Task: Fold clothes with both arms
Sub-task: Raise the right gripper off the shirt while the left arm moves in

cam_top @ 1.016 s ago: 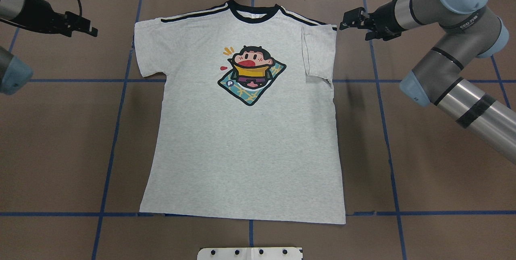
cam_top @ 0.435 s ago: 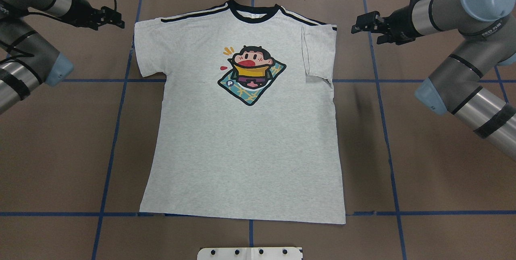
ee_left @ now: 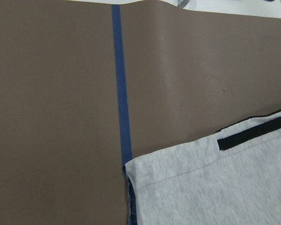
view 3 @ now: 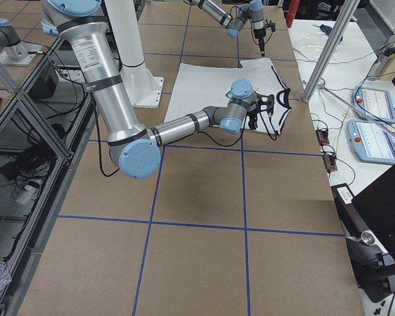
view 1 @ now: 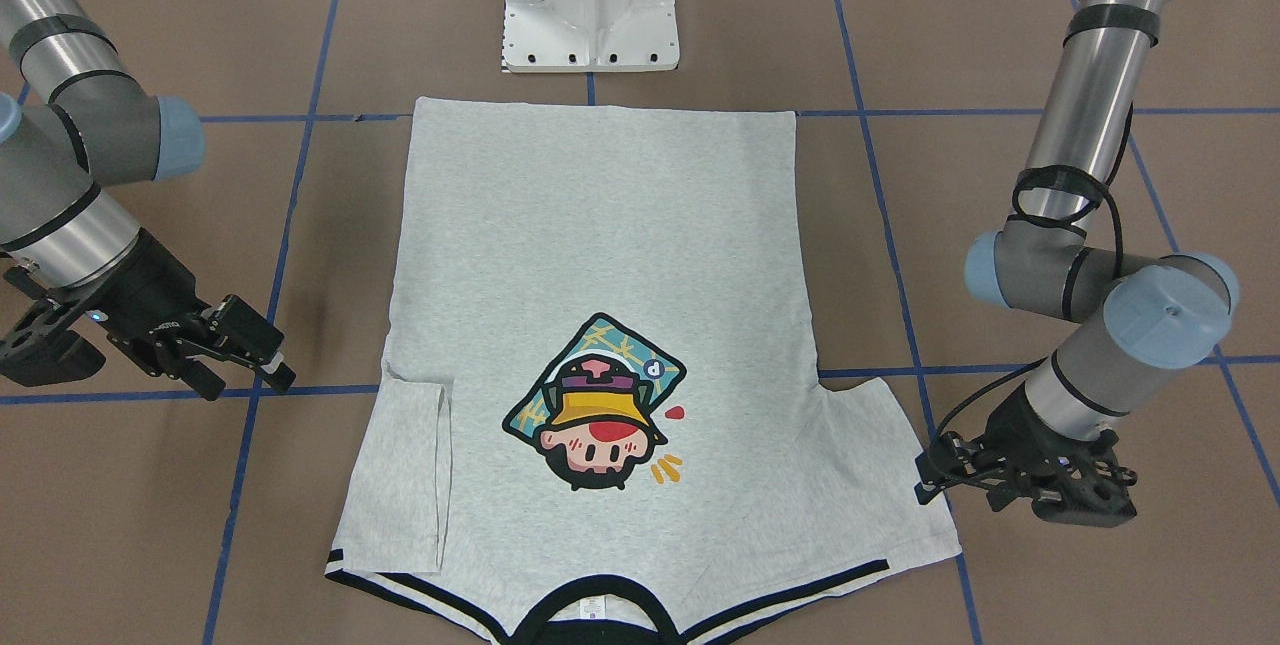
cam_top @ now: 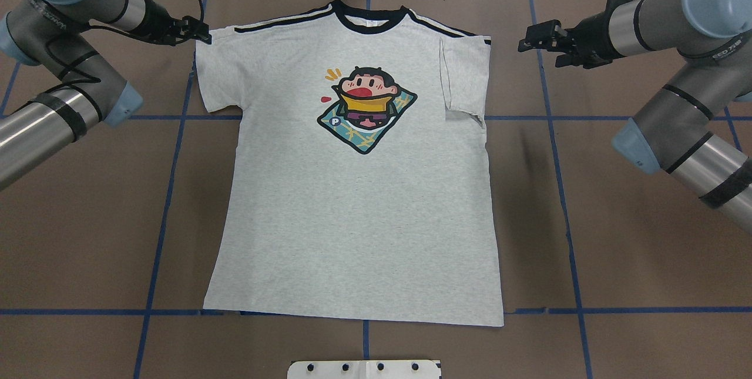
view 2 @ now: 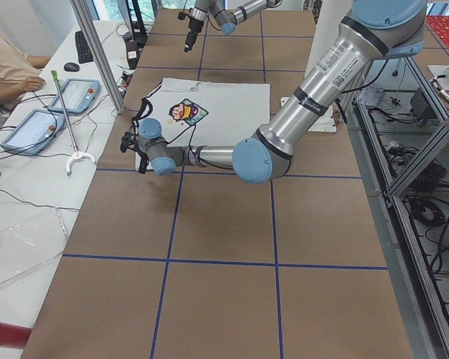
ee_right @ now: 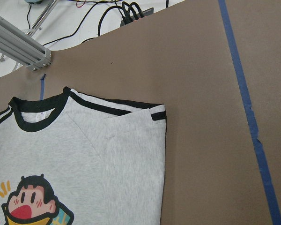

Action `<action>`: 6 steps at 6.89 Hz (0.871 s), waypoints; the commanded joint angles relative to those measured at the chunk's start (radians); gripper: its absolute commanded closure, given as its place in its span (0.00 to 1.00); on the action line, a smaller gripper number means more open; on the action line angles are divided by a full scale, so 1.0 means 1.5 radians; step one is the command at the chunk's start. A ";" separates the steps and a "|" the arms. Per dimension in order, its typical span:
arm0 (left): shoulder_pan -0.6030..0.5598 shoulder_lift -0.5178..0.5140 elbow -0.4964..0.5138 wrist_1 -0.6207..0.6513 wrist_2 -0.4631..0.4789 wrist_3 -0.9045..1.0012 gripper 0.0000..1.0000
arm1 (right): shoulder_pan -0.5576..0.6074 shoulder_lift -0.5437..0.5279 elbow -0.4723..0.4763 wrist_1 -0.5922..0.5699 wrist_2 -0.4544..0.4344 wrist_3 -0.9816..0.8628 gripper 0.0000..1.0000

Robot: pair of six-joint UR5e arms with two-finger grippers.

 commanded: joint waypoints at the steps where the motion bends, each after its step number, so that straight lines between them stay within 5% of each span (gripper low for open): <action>1: 0.004 -0.042 0.063 -0.025 0.020 -0.001 0.28 | -0.001 -0.002 0.000 0.000 0.000 0.000 0.00; 6: 0.012 -0.060 0.111 -0.042 0.059 -0.001 0.52 | -0.001 -0.004 0.001 0.000 -0.004 0.000 0.00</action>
